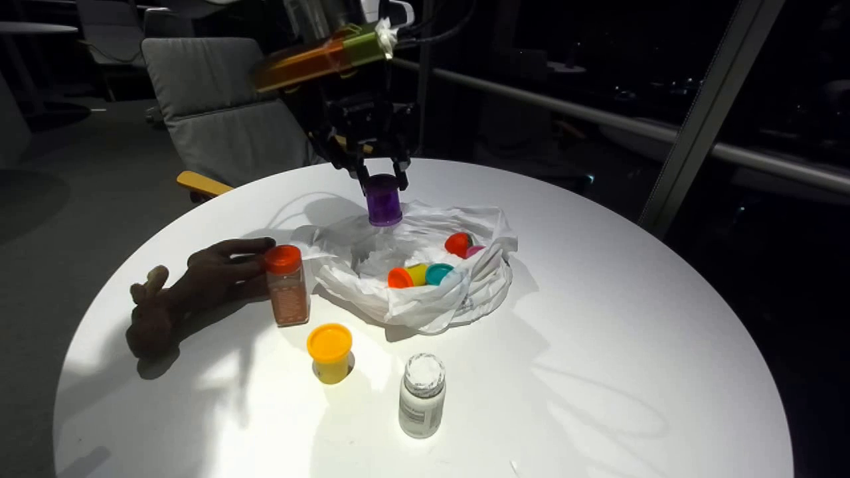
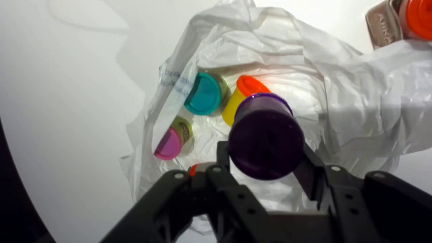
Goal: Pick up the objects from the plastic bag and them on the table.
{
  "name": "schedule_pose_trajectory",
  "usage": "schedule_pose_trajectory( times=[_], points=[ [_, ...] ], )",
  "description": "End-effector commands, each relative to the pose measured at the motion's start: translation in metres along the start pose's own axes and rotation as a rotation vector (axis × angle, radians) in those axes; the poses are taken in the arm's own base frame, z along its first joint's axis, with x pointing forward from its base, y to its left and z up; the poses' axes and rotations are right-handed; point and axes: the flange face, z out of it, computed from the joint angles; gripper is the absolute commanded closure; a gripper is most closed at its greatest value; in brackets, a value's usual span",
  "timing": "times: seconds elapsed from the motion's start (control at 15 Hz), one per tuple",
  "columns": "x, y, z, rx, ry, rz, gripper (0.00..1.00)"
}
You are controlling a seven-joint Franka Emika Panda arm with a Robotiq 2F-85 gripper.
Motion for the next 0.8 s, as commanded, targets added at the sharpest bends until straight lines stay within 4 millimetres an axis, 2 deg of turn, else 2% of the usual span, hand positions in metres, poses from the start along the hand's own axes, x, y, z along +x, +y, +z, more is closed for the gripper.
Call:
schedule_pose_trajectory(
  times=[0.0,0.2,0.53,0.67,0.73],
  points=[
    [-0.069,-0.001,-0.019,-0.02,0.001,0.074,0.75],
    [-0.121,-0.015,-0.016,0.014,-0.027,0.001,0.75],
    [-0.206,-0.065,-0.002,0.105,-0.023,-0.249,0.75],
    [-0.22,-0.084,0.004,0.148,-0.011,-0.321,0.75],
    [-0.218,-0.092,0.007,0.153,-0.012,-0.316,0.75]
  ],
)
